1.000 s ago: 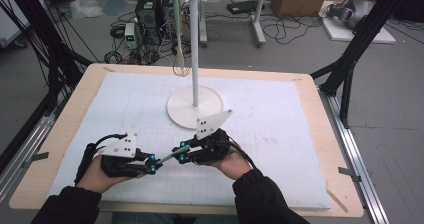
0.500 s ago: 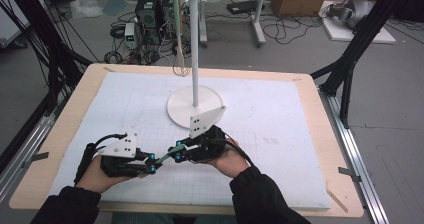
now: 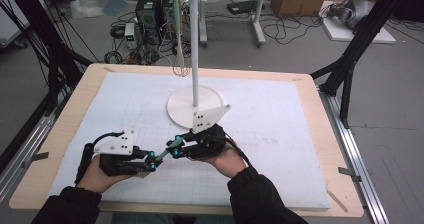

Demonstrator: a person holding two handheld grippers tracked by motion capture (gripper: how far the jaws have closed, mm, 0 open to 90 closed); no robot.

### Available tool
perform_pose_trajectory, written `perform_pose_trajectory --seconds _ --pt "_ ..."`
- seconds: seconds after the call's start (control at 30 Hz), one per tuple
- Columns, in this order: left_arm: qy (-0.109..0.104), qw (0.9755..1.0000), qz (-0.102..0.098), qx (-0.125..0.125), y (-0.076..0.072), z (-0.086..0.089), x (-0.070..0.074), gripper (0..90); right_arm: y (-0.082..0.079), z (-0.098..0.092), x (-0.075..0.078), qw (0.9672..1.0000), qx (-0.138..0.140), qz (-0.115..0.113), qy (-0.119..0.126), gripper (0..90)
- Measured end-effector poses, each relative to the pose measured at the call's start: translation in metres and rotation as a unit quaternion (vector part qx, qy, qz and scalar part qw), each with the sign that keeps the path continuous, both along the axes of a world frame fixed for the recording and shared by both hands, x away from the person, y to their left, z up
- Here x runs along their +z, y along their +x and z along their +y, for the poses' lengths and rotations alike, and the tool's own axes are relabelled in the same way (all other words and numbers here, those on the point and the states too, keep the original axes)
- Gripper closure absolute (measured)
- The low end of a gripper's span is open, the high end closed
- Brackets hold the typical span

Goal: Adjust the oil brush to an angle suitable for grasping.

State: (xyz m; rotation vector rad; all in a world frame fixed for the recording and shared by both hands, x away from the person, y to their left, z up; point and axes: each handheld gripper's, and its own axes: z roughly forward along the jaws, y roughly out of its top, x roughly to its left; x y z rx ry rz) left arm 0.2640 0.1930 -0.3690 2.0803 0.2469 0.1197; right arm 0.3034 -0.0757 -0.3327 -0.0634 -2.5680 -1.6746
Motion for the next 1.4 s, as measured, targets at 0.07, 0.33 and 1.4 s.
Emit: perform_pose_trajectory --seconds 0.07,0.33,1.4 --pt "0.002 1.0 0.0 -0.003 0.0 -0.001 0.0 84.2 0.001 0.001 0.0 0.9999 0.008 0.013 0.001 82.4" --pt "0.007 0.9999 -0.008 -0.004 -0.002 -0.004 0.002 81.8 -0.002 0.004 0.013 0.9997 0.016 0.0 -0.02 83.1" --pt "-0.016 0.9998 0.01 -0.001 0.0 -0.004 -0.001 84.5 -0.006 0.021 0.008 0.9997 0.012 -0.017 -0.008 72.5"
